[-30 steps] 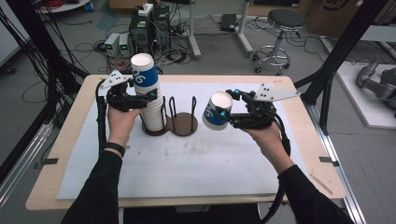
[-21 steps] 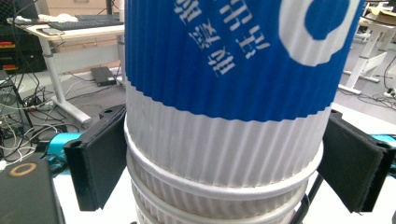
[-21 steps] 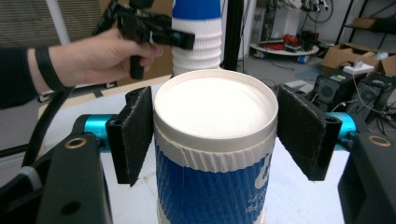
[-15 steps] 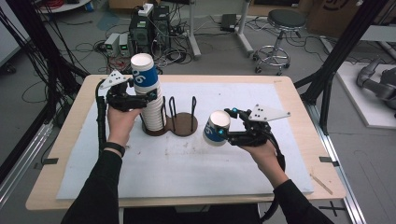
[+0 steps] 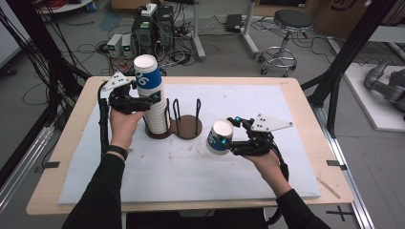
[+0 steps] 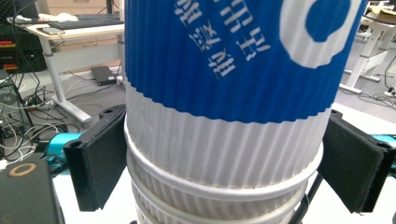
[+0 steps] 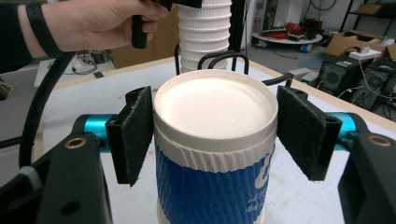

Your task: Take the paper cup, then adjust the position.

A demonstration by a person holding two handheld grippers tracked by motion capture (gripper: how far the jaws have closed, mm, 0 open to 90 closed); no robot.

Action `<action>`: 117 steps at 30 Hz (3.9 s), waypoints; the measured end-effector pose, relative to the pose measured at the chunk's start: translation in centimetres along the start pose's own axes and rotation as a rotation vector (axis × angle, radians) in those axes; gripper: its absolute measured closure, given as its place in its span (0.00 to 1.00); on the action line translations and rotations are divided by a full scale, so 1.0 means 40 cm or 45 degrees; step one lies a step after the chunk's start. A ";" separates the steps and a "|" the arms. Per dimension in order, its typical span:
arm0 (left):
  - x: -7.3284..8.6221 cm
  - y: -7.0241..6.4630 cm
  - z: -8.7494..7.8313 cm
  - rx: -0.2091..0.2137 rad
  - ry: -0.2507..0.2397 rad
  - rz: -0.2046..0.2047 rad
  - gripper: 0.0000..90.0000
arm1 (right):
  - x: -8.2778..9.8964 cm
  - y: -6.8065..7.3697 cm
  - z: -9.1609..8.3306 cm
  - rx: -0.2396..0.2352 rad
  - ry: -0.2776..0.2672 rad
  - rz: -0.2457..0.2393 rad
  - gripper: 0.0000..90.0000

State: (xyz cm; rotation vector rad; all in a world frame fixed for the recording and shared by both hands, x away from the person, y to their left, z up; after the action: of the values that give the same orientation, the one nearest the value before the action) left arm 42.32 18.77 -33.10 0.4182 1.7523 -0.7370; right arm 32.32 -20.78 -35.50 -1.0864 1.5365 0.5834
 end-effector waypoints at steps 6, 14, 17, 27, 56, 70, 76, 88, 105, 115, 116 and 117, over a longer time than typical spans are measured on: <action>0.000 -0.001 0.000 -0.002 0.003 0.002 0.12 | 0.005 -0.006 0.001 0.011 0.008 0.004 0.34; -0.002 -0.005 -0.003 -0.013 -0.001 0.024 0.11 | 0.009 -0.010 -0.001 0.012 0.009 0.008 0.34; -0.003 -0.005 -0.005 -0.020 0.003 0.023 0.11 | 0.010 -0.009 0.000 0.006 0.011 0.017 0.34; -0.008 -0.010 -0.021 -0.024 0.009 0.026 0.11 | 0.011 -0.010 -0.004 0.004 0.006 0.020 0.34; 0.038 -0.039 -0.140 -0.061 -0.035 0.029 0.09 | 0.016 -0.021 -0.017 0.017 0.001 0.031 0.34; 0.117 -0.115 -0.162 0.035 0.007 0.063 0.09 | 0.019 -0.019 -0.019 0.015 0.001 0.027 0.34; 0.142 -0.166 -0.151 0.098 0.024 0.092 0.09 | 0.020 -0.017 -0.019 0.006 0.005 0.024 0.34; 0.234 -0.237 -0.106 0.193 0.105 0.133 0.09 | 0.026 -0.013 -0.014 -0.001 0.016 0.028 0.34; 0.265 -0.248 -0.094 0.245 0.118 0.166 0.09 | 0.029 -0.003 -0.017 -0.001 0.019 0.034 0.34; 0.278 -0.271 -0.062 0.327 0.151 0.172 0.09 | 0.028 -0.001 -0.025 -0.016 0.002 0.034 0.34; 0.280 -0.272 -0.060 0.338 0.156 0.175 0.09 | 0.027 -0.001 -0.025 -0.018 -0.005 0.036 0.34; 0.281 -0.273 -0.058 0.346 0.167 0.180 0.09 | 0.027 -0.001 -0.026 -0.022 -0.009 0.036 0.34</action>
State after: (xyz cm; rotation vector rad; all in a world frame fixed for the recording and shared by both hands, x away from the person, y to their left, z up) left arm 30.49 11.23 -40.47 0.7828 1.7277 -0.8646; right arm 31.88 -22.02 -36.23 -1.0762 1.5458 0.6207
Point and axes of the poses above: each handheld gripper's, and its own axes: z roughly forward along the jaws, x roughly out of its underside, y roughly to its left, the point moved 1 cm from there along z, roughly forward along the jaws, and after that the axes turned 12 degrees about -z, right-handed, at the moved point
